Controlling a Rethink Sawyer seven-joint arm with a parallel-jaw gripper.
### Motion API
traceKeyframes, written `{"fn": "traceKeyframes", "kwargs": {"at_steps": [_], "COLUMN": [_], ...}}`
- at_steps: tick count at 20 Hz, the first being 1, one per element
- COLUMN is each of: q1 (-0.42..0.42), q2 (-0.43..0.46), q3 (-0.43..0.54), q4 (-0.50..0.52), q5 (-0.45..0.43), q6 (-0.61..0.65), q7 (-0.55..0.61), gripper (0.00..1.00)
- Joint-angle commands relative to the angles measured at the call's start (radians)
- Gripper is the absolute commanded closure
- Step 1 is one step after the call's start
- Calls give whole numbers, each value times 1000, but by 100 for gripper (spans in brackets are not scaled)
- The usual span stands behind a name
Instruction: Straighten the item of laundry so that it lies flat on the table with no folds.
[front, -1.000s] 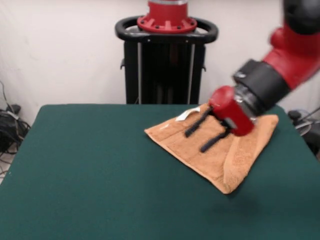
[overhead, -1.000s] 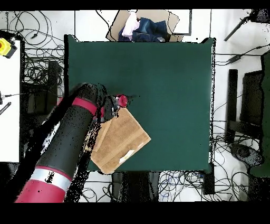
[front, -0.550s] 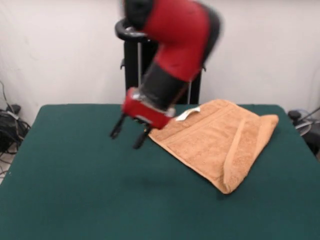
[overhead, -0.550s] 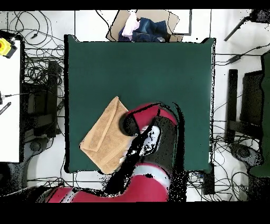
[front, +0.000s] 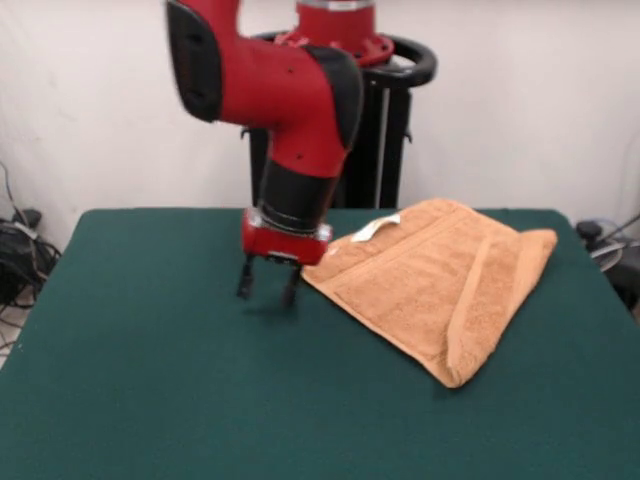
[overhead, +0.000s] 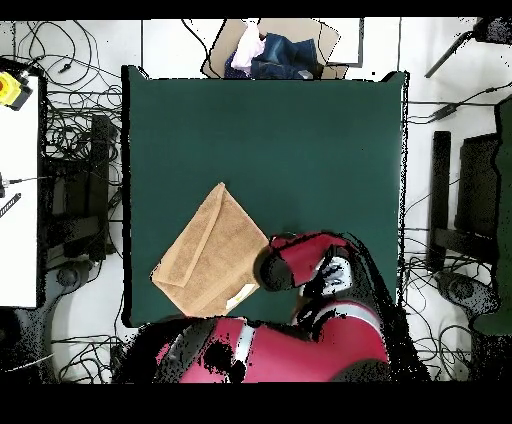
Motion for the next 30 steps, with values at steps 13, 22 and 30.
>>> {"fn": "traceKeyframes", "kwargs": {"at_steps": [13, 22, 30], "q1": [53, 21, 56], "q2": [-258, -319, -282], "q3": [227, 279, 239], "q4": [247, 276, 236], "q5": [55, 106, 97], "q6": [57, 177, 170], "q7": [9, -15, 42], "gripper": [0, 0, 0]}}
